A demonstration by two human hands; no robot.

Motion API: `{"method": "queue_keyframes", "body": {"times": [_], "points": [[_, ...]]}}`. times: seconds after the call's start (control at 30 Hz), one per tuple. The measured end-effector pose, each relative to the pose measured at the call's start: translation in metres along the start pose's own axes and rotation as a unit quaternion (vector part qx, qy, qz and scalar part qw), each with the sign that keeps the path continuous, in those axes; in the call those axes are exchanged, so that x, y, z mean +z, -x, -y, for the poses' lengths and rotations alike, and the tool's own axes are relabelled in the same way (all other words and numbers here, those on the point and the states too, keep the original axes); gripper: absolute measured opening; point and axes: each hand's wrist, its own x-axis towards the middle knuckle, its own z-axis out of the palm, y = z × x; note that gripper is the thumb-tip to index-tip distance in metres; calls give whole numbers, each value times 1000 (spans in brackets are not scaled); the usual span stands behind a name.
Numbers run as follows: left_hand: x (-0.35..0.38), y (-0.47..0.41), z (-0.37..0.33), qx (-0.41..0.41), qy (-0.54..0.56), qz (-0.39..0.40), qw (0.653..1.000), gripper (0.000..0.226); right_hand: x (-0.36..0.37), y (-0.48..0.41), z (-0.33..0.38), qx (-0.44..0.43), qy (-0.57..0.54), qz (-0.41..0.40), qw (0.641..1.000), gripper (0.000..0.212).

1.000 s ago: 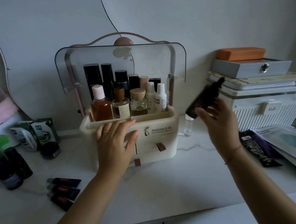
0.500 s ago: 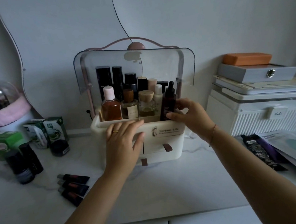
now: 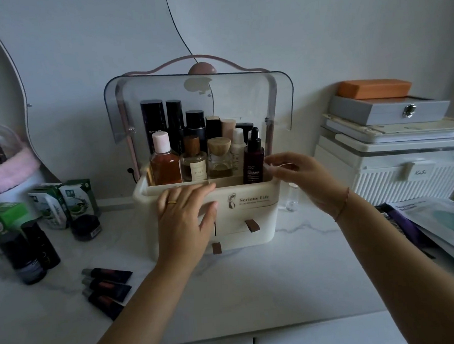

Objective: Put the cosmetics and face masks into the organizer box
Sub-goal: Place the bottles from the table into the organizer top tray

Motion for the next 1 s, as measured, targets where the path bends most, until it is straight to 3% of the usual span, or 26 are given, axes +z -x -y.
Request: {"method": "queue_keyframes", "body": {"times": [0.1, 0.17, 0.23, 0.3, 0.37, 0.53, 0.73, 0.83, 0.93, 1.0], "points": [[-1, 0, -1, -5, 2, 2, 1000, 33, -16, 1, -31, -12, -2, -220, 975, 16], [0, 0, -2, -4, 2, 0, 1000, 33, -20, 0, -57, 38, 34, -293, 955, 33], [0, 0, -2, -4, 5, -1, 1000, 33, -16, -1, -82, 95, 48, -270, 957, 53], [0, 0, -2, -5, 7, -1, 1000, 33, -10, -5, -99, 117, 65, -242, 961, 58], [0, 0, -2, -5, 9, 2, 1000, 33, -7, -9, -109, 124, 73, -229, 963, 52], [-2, 0, -2, -7, 16, 5, 1000, 33, 2, -10, -106, 129, 122, -232, 957, 17], [-4, -2, -5, -23, 31, 14, 999, 30, 18, 40, -27, -41, 106, -321, 940, 24], [-15, -10, -13, -51, 97, 36, 993, 46, 33, 63, 21, -102, 52, -254, 960, 29], [-30, -20, -32, -69, 246, 84, 963, 65, 49, 67, 49, -106, -1, -184, 977, 39], [-36, -25, -46, -69, 289, 107, 949, 66, 58, 62, 56, -105, -22, -159, 981, 39]]}}
